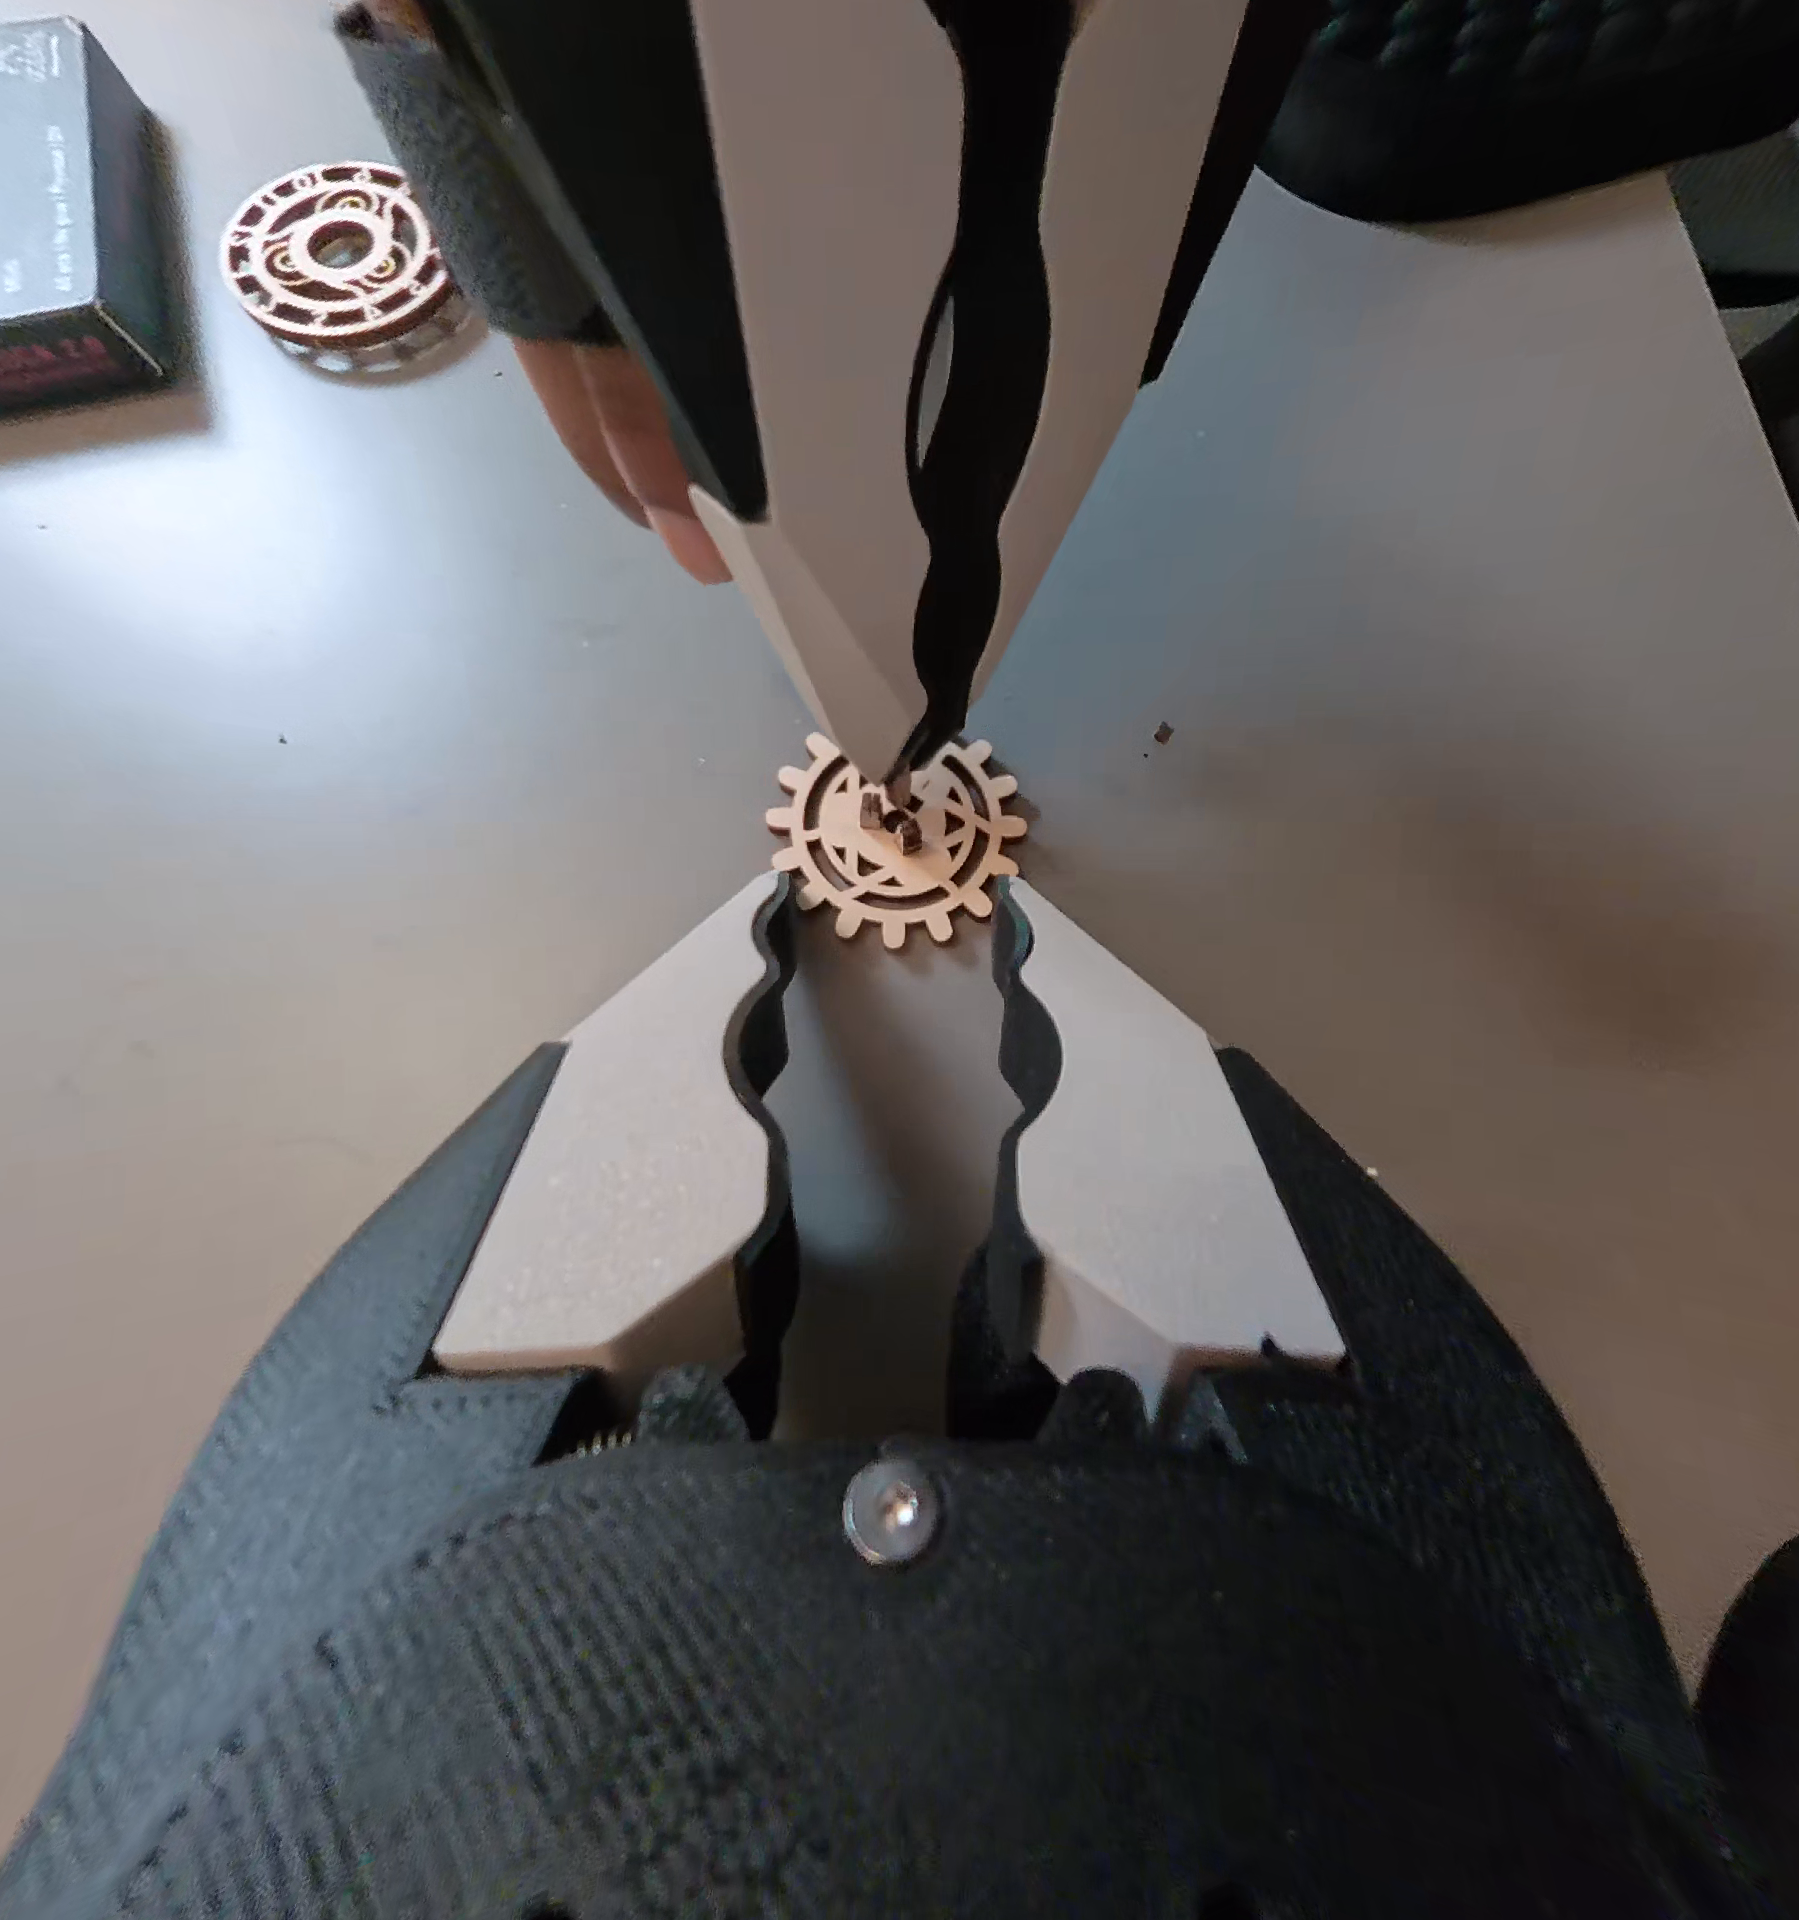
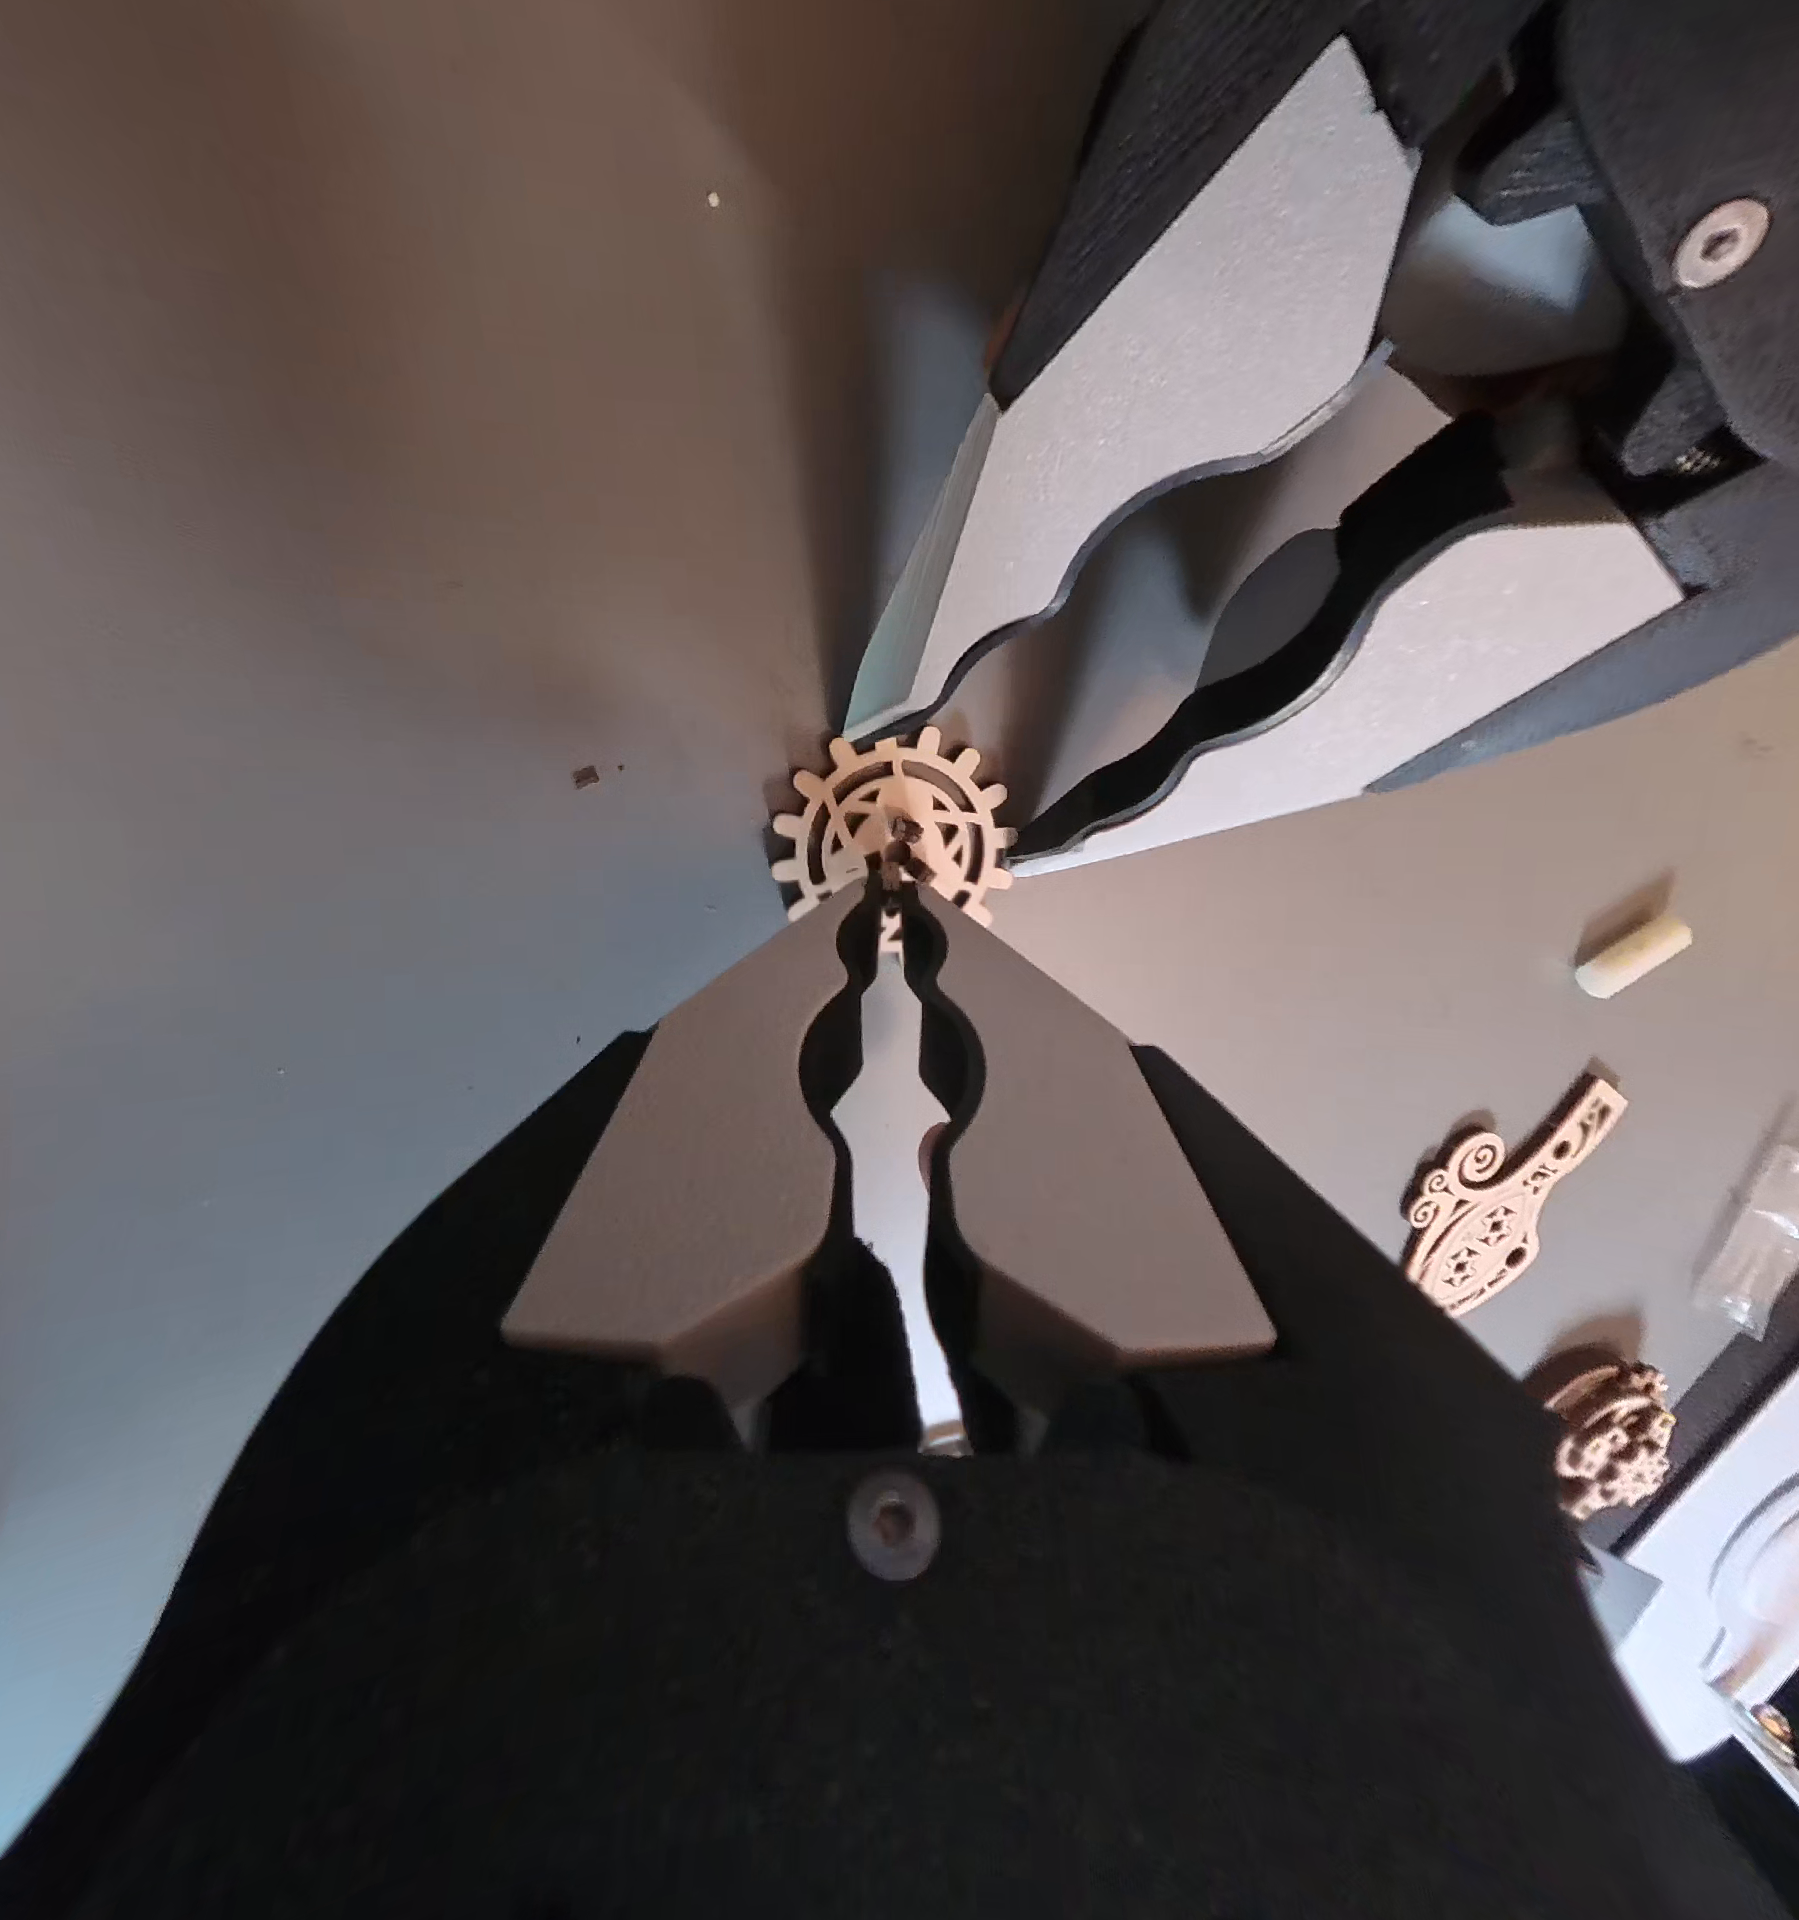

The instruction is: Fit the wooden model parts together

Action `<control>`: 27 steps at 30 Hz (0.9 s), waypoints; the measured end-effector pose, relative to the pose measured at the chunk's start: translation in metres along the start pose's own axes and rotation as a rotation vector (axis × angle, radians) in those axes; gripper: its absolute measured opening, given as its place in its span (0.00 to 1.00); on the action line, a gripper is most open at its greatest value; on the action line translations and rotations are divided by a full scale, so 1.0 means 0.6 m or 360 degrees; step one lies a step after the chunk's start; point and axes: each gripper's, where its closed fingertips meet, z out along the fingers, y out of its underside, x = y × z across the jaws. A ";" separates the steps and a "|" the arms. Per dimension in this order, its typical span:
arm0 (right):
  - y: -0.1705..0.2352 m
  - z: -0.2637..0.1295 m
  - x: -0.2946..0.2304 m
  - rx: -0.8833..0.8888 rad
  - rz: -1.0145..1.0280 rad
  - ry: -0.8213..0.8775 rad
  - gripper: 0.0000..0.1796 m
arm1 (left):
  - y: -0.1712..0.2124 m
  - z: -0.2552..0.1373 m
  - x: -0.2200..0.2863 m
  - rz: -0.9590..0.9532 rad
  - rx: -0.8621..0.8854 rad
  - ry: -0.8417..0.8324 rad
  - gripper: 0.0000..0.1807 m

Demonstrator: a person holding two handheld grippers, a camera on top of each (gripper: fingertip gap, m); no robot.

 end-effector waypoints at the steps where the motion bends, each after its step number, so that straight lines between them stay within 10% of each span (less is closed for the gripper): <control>1: 0.000 0.001 -0.001 -0.0008 -0.0007 -0.0014 0.00 | 0.000 0.000 0.000 0.0012 0.0000 0.0014 0.20; 27: -0.005 0.006 -0.007 -0.0247 -0.0192 -0.0251 0.00 | -0.001 0.001 0.000 0.0019 0.0035 0.0077 0.20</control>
